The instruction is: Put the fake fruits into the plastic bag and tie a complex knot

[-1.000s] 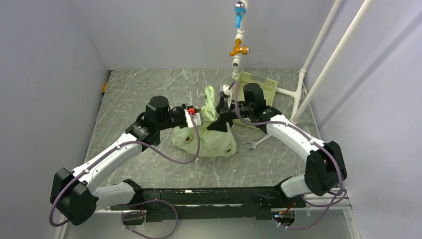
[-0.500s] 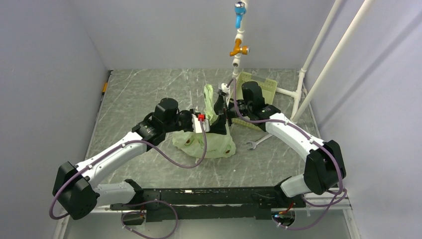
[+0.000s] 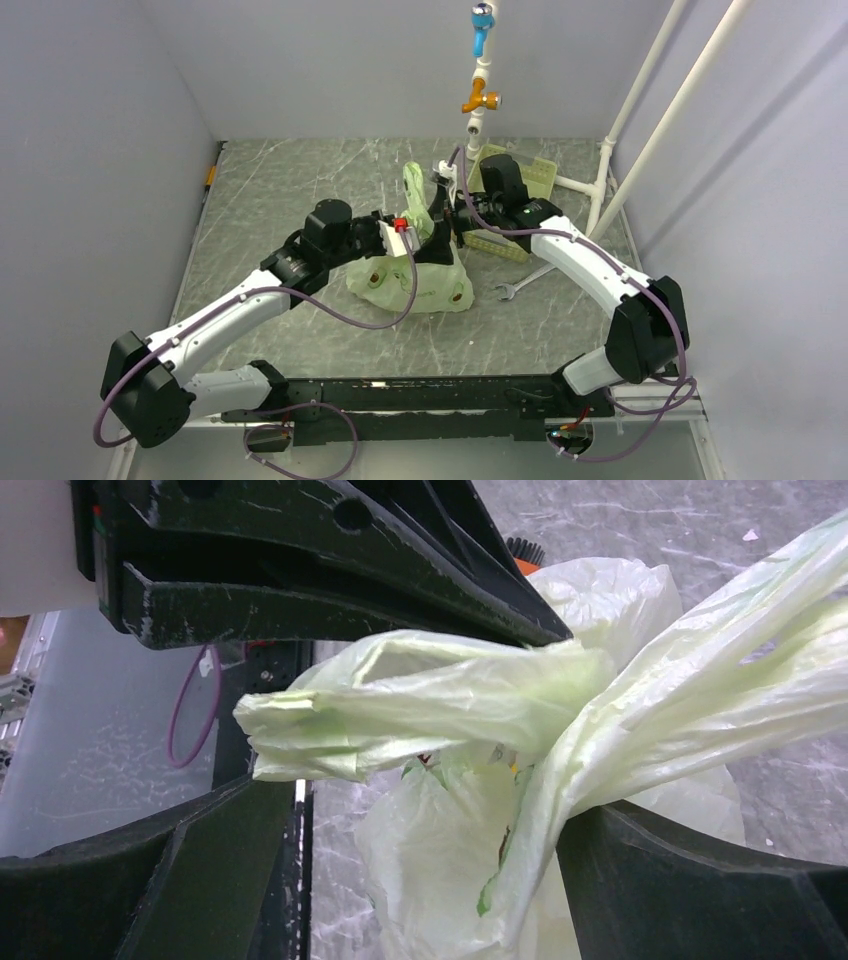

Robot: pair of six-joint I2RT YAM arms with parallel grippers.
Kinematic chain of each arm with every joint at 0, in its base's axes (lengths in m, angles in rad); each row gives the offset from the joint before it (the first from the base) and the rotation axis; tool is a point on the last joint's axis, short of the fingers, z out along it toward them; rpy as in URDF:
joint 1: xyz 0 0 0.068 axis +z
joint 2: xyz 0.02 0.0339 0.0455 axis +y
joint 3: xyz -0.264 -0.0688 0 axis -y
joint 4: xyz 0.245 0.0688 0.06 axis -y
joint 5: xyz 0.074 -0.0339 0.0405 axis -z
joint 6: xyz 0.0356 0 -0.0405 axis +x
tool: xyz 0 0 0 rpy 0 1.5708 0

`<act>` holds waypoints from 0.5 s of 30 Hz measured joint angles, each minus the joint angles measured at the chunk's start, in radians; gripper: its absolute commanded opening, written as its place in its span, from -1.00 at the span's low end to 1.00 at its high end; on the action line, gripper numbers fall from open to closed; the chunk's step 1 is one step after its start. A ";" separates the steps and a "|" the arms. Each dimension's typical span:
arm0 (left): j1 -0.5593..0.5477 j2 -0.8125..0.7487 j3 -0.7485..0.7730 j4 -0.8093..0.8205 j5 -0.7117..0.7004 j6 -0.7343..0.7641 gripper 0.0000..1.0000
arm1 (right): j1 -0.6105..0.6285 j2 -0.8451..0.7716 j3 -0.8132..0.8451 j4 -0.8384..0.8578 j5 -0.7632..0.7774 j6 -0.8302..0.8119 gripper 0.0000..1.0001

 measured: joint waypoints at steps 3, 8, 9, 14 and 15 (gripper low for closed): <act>-0.003 -0.021 -0.013 0.023 -0.021 0.000 -0.70 | 0.001 0.014 0.029 -0.028 0.002 -0.009 0.99; -0.049 -0.034 -0.029 0.037 -0.051 0.023 -0.67 | 0.007 0.033 0.051 -0.029 0.011 0.007 0.99; -0.062 -0.032 -0.031 0.036 -0.059 0.031 -0.66 | 0.009 0.036 0.054 -0.028 0.015 0.014 0.99; -0.103 -0.030 -0.031 0.036 -0.091 0.055 -0.64 | 0.020 0.043 0.061 -0.027 0.030 0.039 0.99; -0.107 -0.030 -0.031 0.037 -0.097 0.060 -0.64 | 0.021 0.043 0.061 -0.027 0.032 0.042 0.99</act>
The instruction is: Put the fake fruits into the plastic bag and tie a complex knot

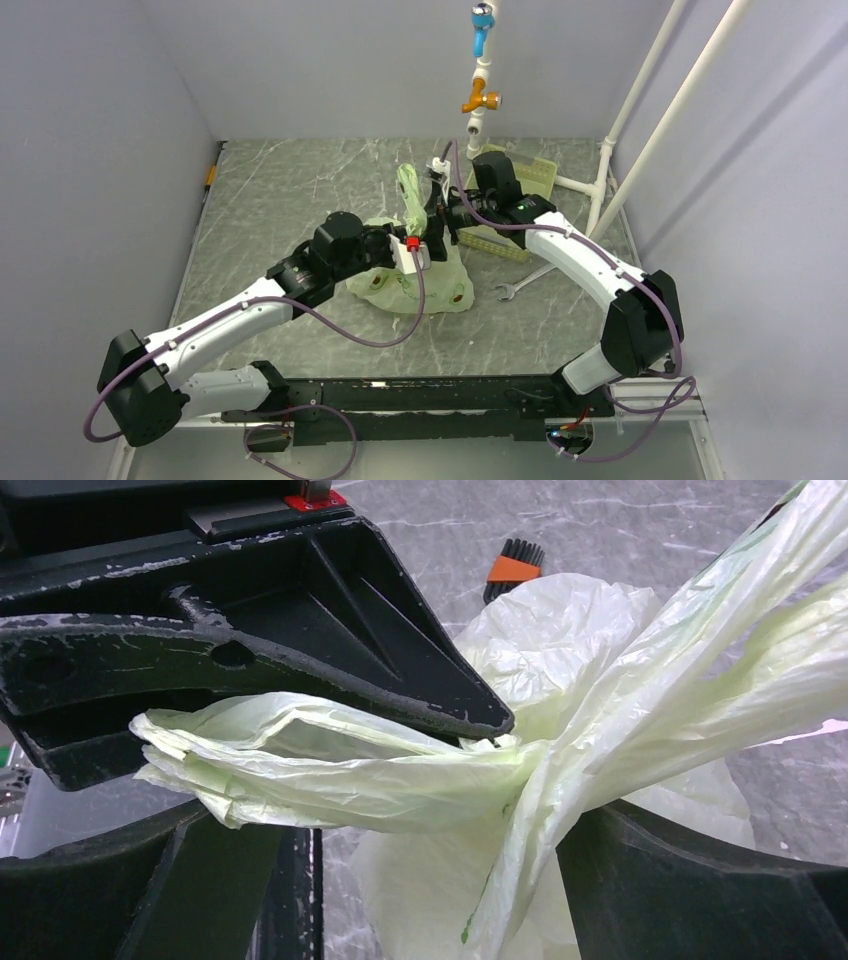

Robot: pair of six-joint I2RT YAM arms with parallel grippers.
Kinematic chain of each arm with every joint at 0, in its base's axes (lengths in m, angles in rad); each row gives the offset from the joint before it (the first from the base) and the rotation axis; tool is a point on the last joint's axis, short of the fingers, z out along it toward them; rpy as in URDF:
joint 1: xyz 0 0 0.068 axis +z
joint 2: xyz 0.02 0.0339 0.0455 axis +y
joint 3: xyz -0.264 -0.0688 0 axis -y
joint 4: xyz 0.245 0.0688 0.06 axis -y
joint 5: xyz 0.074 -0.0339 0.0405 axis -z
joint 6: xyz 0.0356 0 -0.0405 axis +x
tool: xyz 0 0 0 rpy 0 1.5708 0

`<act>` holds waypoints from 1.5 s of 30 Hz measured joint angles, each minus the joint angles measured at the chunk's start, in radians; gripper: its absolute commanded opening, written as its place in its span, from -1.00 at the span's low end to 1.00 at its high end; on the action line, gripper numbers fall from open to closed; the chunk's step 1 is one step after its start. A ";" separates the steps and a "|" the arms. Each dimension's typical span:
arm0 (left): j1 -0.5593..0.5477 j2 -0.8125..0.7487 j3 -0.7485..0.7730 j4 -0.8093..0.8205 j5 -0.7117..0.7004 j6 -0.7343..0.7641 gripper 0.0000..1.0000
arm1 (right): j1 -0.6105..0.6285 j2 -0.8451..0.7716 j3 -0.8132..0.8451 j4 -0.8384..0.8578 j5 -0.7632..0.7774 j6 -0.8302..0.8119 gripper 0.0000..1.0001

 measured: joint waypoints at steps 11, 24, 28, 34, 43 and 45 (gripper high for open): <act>-0.008 -0.005 -0.043 0.021 -0.064 -0.016 -0.64 | 0.000 0.001 0.017 -0.048 -0.007 0.011 0.99; -0.016 -0.089 -0.188 0.132 -0.081 0.198 -0.57 | -0.011 0.005 0.032 -0.032 -0.027 0.153 0.99; -0.042 -0.102 -0.191 0.153 -0.081 0.239 -0.55 | -0.011 0.026 0.049 -0.013 0.005 0.197 0.98; -0.069 -0.098 -0.184 0.163 -0.090 0.256 -0.52 | -0.011 0.055 0.050 0.003 0.054 0.237 0.85; -0.084 -0.062 -0.143 0.138 -0.137 0.264 -0.57 | -0.029 0.051 0.041 0.024 0.043 0.238 0.94; -0.088 -0.070 -0.153 0.145 -0.137 0.278 -0.57 | -0.042 0.046 0.030 0.041 0.026 0.256 0.93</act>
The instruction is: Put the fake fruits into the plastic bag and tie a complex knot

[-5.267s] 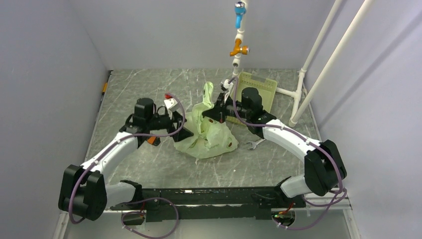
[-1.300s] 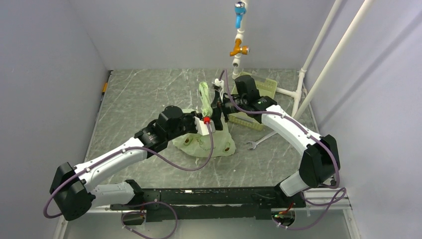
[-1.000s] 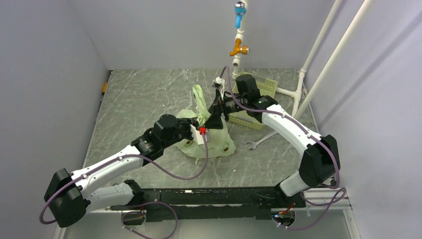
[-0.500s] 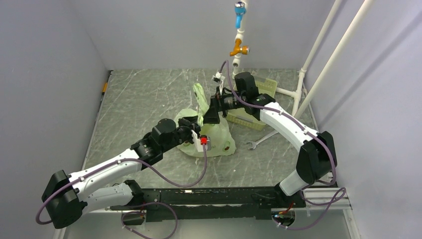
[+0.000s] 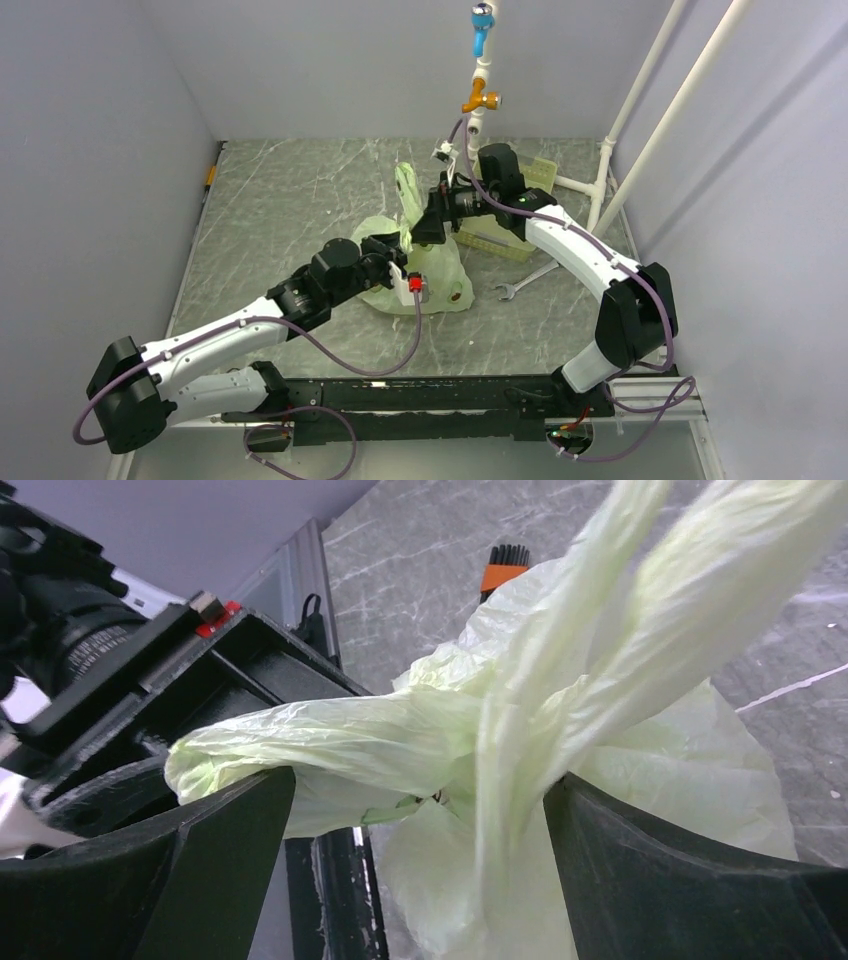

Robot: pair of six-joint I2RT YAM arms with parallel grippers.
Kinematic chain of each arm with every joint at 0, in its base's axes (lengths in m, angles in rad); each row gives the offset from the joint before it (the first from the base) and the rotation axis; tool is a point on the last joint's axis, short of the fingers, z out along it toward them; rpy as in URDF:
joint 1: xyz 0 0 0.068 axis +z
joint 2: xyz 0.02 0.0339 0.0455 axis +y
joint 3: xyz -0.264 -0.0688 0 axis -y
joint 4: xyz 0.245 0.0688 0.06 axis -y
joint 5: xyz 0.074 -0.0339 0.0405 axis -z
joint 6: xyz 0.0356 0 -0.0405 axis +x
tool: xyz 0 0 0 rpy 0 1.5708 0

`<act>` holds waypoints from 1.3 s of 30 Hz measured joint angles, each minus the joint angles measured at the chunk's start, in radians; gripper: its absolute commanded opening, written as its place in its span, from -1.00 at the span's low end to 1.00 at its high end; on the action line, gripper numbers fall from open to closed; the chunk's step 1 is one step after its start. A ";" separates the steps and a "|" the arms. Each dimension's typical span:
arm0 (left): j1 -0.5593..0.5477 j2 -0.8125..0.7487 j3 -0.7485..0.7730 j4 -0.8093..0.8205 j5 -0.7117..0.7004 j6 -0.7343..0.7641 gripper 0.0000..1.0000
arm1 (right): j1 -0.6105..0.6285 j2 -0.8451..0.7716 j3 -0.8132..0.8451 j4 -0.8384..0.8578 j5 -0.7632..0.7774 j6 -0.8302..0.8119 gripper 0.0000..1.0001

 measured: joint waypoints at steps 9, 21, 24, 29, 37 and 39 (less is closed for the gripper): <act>-0.009 -0.037 -0.067 -0.003 -0.008 0.040 -0.56 | -0.037 -0.002 -0.008 0.098 -0.088 0.072 0.99; -0.008 -0.001 -0.050 -0.002 -0.029 0.040 -0.53 | 0.011 -0.005 0.038 0.002 -0.021 0.014 0.99; -0.009 -0.001 -0.036 -0.003 -0.028 0.039 -0.53 | 0.054 0.005 0.070 -0.064 0.058 -0.058 0.94; -0.011 -0.001 0.000 -0.066 -0.008 -0.002 -0.55 | 0.088 0.012 0.097 -0.111 0.127 -0.173 0.46; 0.039 -0.004 0.066 -0.187 0.099 -0.161 -0.60 | 0.088 0.001 0.095 -0.148 0.135 -0.345 0.32; 0.063 -0.005 0.080 -0.198 0.107 -0.187 -0.61 | 0.088 -0.001 0.095 -0.178 0.122 -0.379 0.38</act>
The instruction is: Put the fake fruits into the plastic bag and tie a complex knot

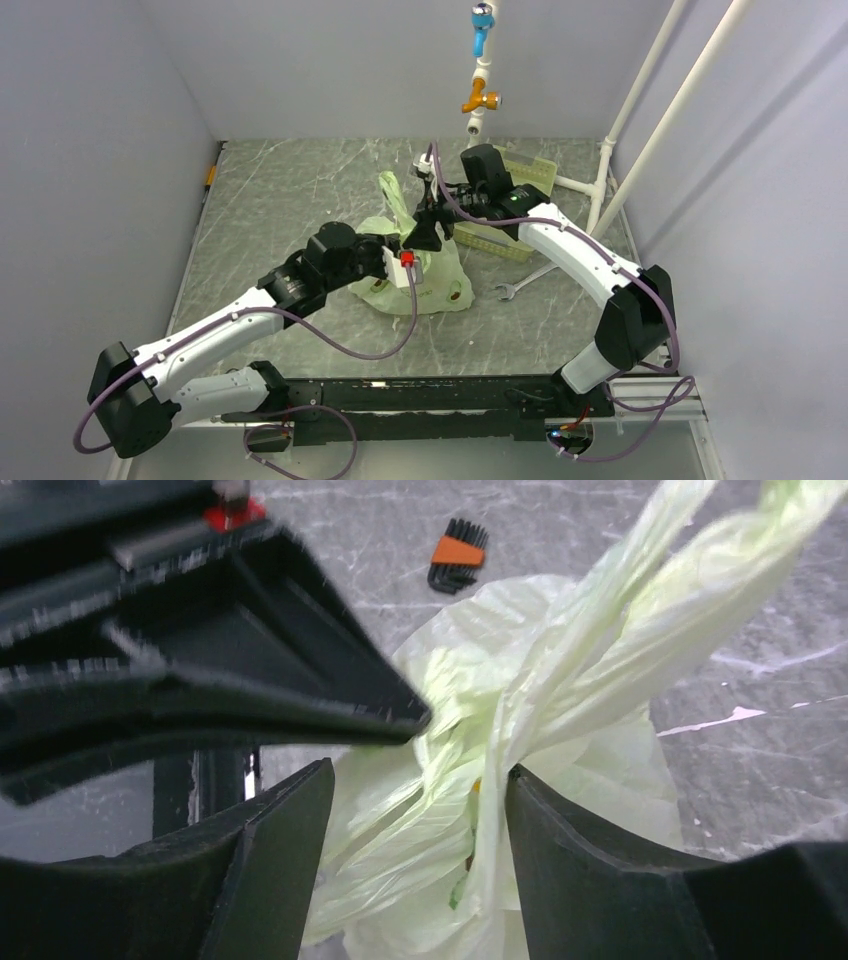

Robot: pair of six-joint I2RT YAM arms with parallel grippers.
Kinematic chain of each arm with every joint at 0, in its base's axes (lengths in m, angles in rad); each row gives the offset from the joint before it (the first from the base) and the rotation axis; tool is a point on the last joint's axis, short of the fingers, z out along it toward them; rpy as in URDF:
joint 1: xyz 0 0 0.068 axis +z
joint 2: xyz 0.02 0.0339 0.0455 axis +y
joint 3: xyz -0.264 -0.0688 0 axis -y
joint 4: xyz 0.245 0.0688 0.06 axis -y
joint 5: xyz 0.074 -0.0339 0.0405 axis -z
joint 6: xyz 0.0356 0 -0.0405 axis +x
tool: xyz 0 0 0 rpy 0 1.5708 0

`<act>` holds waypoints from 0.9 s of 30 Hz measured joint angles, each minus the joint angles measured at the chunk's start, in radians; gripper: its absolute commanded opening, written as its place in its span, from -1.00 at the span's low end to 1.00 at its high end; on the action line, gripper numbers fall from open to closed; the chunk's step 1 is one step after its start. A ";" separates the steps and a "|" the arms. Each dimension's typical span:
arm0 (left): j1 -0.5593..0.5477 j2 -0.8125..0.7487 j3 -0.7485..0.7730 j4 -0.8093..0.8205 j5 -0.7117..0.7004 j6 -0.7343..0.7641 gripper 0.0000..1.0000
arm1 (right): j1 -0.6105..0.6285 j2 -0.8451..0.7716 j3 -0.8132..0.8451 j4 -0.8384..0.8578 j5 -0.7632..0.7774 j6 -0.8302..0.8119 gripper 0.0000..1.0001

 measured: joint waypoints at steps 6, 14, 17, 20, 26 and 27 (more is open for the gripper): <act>0.031 0.000 0.042 -0.007 0.022 -0.059 -0.62 | 0.006 0.000 -0.002 -0.044 -0.030 -0.032 0.85; 0.034 0.001 0.045 -0.008 0.045 -0.101 -0.62 | 0.013 0.000 -0.010 0.005 -0.010 0.045 0.85; 0.035 0.008 0.059 -0.020 0.050 -0.127 -0.62 | 0.024 0.000 -0.013 0.014 0.030 0.049 0.77; 0.036 0.011 0.083 -0.031 0.050 -0.156 -0.62 | 0.030 0.000 -0.019 0.016 0.061 0.029 0.59; 0.064 0.010 0.108 -0.054 0.059 -0.204 -0.62 | 0.033 -0.002 -0.055 -0.007 0.098 -0.047 -0.36; 0.070 0.010 0.108 -0.061 0.062 -0.209 -0.62 | 0.033 -0.002 -0.059 -0.011 0.101 -0.061 -0.45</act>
